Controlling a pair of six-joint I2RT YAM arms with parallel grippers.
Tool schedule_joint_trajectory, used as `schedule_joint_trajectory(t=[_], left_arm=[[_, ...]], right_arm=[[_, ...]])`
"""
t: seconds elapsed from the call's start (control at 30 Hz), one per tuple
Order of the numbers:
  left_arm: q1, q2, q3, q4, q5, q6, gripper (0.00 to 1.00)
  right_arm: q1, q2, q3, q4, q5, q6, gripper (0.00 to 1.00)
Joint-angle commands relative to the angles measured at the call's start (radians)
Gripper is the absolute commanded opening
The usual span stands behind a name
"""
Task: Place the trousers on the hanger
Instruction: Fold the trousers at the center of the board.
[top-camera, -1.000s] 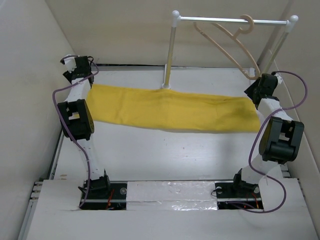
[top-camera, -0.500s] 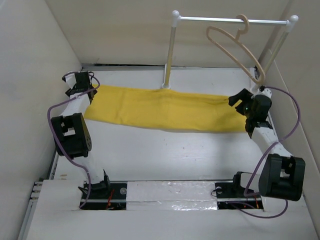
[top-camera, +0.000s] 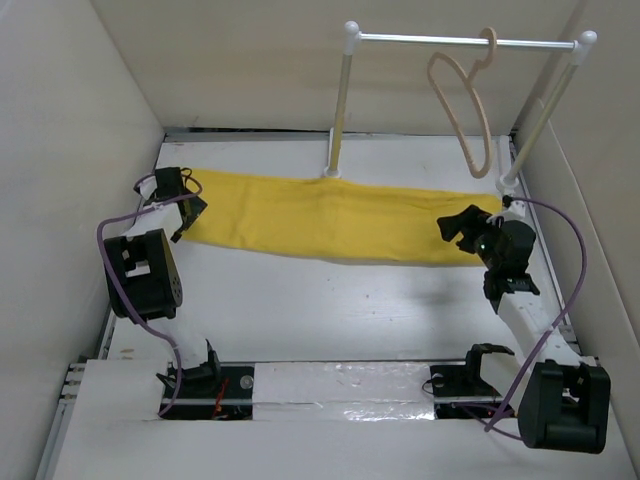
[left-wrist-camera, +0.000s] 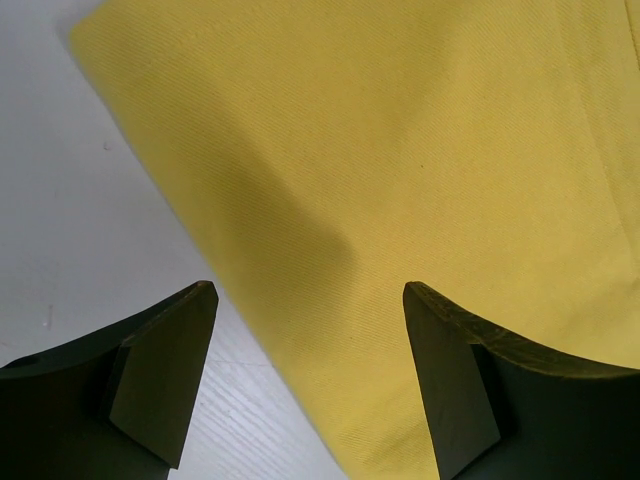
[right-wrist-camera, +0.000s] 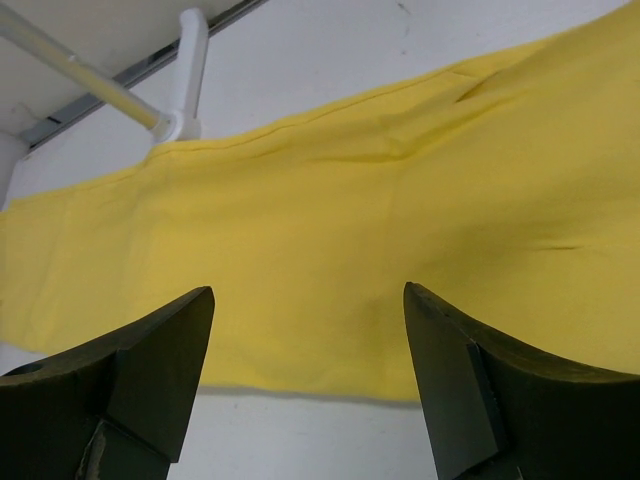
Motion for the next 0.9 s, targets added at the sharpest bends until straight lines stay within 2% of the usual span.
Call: schedule_joint_trajectory(t=[0.0,0.17,0.37,0.47,0.5,0.57,0.6,0.7,0.87], left_arm=[[0.004,0.02,-0.026,0.031,0.026,-0.051,0.73],[0.004,0.055,-0.036,0.059,0.043,-0.068,0.68],[0.004,0.092,-0.056,0.102,0.017,-0.072,0.66],[-0.005,0.112,-0.024,0.089,0.0,-0.08,0.6],[-0.016,0.114,-0.018,0.088,-0.003,-0.08,0.48],[-0.016,0.12,-0.009,0.086,-0.009,-0.072,0.32],[-0.016,0.127,-0.006,0.077,-0.006,-0.068,0.18],[-0.016,0.152,0.019,0.031,-0.003,-0.043,0.0],[-0.007,0.126,-0.018,0.008,-0.061,0.011,0.0]], right_arm=[[0.013,-0.004,-0.017,0.063,-0.038,-0.022,0.82],[0.013,-0.011,-0.093,0.07,0.007,0.025,0.83],[-0.03,-0.113,-0.166,0.024,0.06,0.015,0.84],[-0.03,-0.156,-0.178,-0.012,0.07,-0.004,0.84],[-0.03,-0.163,-0.181,-0.032,0.073,-0.008,0.84],[-0.039,-0.176,-0.192,-0.04,0.079,-0.011,0.83],[-0.039,-0.179,-0.196,-0.048,0.077,-0.011,0.83],[-0.085,-0.179,-0.219,-0.063,0.079,0.004,0.83],[-0.218,-0.163,-0.23,-0.146,0.096,0.028,0.85]])
